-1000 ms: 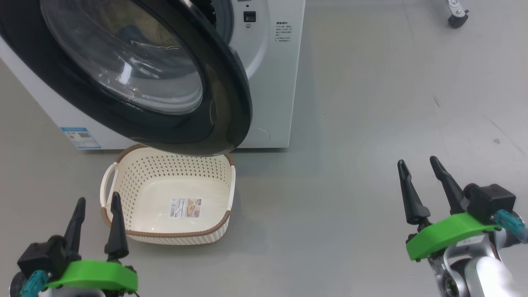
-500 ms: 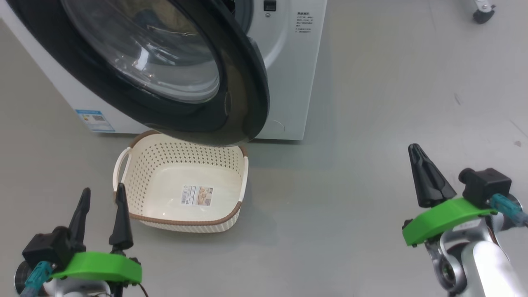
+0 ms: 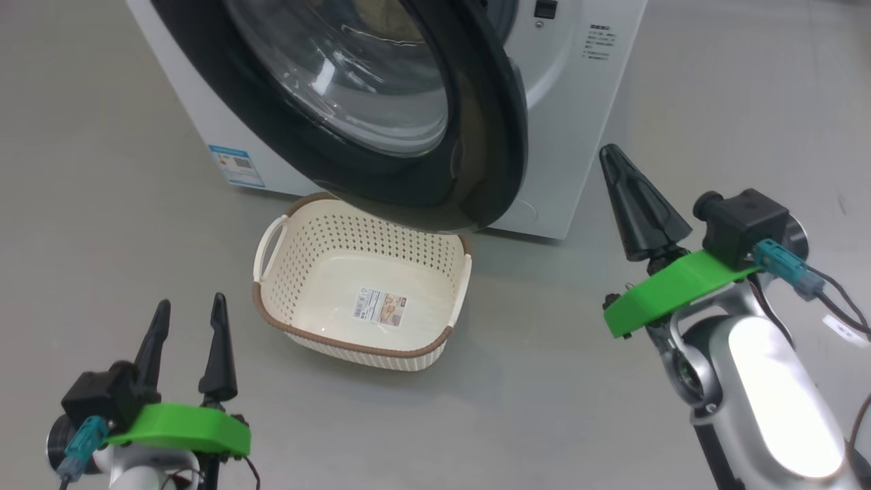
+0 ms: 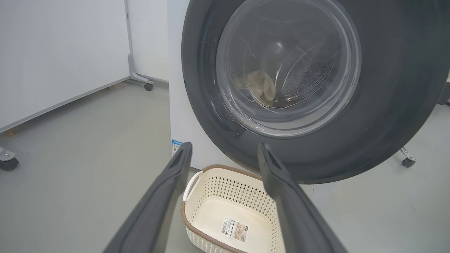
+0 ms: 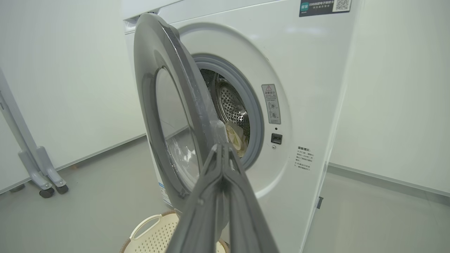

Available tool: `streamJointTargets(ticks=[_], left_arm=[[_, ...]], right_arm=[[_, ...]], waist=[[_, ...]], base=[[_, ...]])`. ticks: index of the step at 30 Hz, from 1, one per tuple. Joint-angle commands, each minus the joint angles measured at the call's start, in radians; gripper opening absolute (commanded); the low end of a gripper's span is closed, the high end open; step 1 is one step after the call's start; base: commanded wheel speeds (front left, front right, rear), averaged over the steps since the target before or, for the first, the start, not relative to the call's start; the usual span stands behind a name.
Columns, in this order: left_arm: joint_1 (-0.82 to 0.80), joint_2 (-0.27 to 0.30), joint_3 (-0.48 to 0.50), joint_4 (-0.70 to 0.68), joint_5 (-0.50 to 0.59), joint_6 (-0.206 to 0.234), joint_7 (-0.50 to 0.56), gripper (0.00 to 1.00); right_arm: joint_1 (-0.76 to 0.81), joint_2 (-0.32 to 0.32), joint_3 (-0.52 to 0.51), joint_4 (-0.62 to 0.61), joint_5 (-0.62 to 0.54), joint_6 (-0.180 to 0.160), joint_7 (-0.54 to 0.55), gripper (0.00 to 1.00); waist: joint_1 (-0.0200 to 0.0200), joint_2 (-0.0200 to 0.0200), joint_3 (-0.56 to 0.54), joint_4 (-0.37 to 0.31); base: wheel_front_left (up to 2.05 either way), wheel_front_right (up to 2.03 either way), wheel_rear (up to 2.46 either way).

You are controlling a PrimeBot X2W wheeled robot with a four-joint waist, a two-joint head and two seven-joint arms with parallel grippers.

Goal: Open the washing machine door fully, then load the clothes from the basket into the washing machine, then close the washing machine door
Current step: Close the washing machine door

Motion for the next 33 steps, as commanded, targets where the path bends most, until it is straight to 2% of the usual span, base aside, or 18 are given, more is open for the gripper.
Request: streamJointTargets(ticks=[1,6,13,18,33], left_arm=[[-0.052,0.013,0.032,-0.020,0.011,-0.002,-0.012,1.00],[-0.064,0.006,0.027,-0.003,0.011,-0.010,-0.015,1.00],[-0.084,-0.009,0.014,0.023,0.020,-0.022,-0.019,1.00],[-0.095,-0.017,0.013,0.038,0.028,-0.028,-0.022,1.00],[-0.108,-0.045,0.036,0.051,0.051,-0.054,-0.024,1.00]], right_arm=[[-0.067,-0.004,0.049,-0.032,0.009,0.004,0.010,0.00],[-0.123,-0.004,0.108,-0.003,0.032,0.004,0.015,0.00],[-0.198,-0.005,0.170,0.118,0.087,0.004,0.026,0.00],[-0.244,-0.005,0.178,0.229,0.139,0.004,0.019,0.00],[-0.383,-0.003,0.213,0.538,0.165,0.004,-0.047,0.00]], waist=[[-0.0001,0.0000,-0.006,0.035],[-0.0001,0.0000,-0.008,0.069],[-0.0001,0.0000,-0.015,0.118],[-0.0001,0.0000,-0.012,0.137],[-0.0001,0.0000,0.007,0.163]], base=[[0.00,0.00,0.00],[0.00,0.00,0.00],[0.00,0.00,0.00],[0.00,0.00,0.00],[0.00,0.00,0.00]])
